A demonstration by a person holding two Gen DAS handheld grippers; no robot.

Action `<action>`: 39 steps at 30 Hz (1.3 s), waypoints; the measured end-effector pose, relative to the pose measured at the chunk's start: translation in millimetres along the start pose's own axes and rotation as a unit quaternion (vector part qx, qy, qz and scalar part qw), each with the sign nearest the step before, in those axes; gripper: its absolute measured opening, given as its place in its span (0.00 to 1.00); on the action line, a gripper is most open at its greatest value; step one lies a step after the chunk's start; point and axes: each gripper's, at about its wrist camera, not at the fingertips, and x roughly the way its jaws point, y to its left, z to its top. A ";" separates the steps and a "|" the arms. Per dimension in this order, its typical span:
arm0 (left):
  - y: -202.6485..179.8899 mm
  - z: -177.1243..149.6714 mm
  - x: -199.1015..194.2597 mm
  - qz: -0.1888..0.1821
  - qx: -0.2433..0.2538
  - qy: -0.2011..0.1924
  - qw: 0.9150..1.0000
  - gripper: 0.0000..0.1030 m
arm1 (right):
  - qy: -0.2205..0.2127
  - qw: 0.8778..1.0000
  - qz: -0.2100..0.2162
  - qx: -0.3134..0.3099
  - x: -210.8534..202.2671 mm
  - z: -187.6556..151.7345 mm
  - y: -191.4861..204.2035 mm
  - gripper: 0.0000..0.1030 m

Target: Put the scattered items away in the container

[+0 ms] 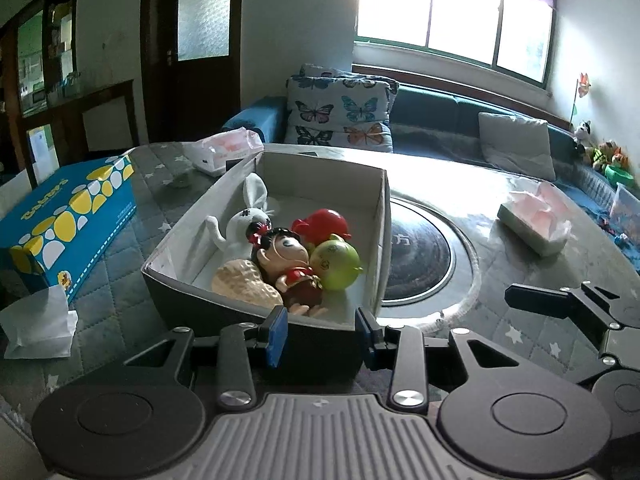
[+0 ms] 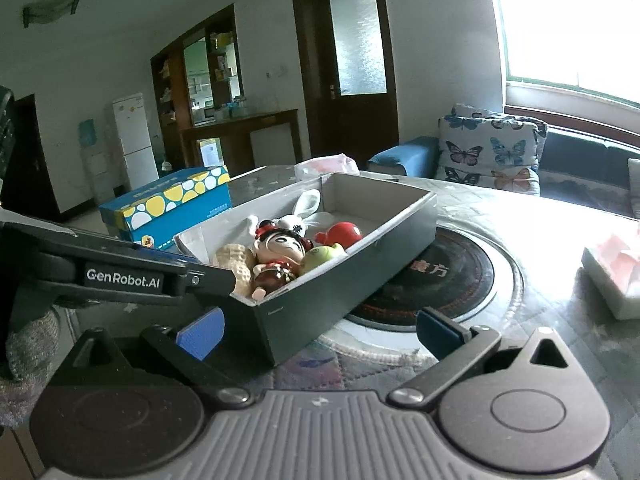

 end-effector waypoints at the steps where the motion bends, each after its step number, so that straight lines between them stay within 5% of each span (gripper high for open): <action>1: -1.0 -1.4 -1.1 0.001 0.000 -0.002 1.000 0.38 | 0.000 1.000 -0.001 0.003 -1.7 -0.9 0.1 1.00; 18: -21.7 -25.5 -20.4 0.006 0.026 -0.004 1.000 0.37 | 0.019 0.999 -0.019 0.038 -15.8 -20.9 -2.4 1.00; 39: -1.8 -46.4 -16.7 0.025 0.005 0.016 1.000 0.37 | 0.054 0.997 -0.044 0.029 -4.7 -35.2 15.3 1.00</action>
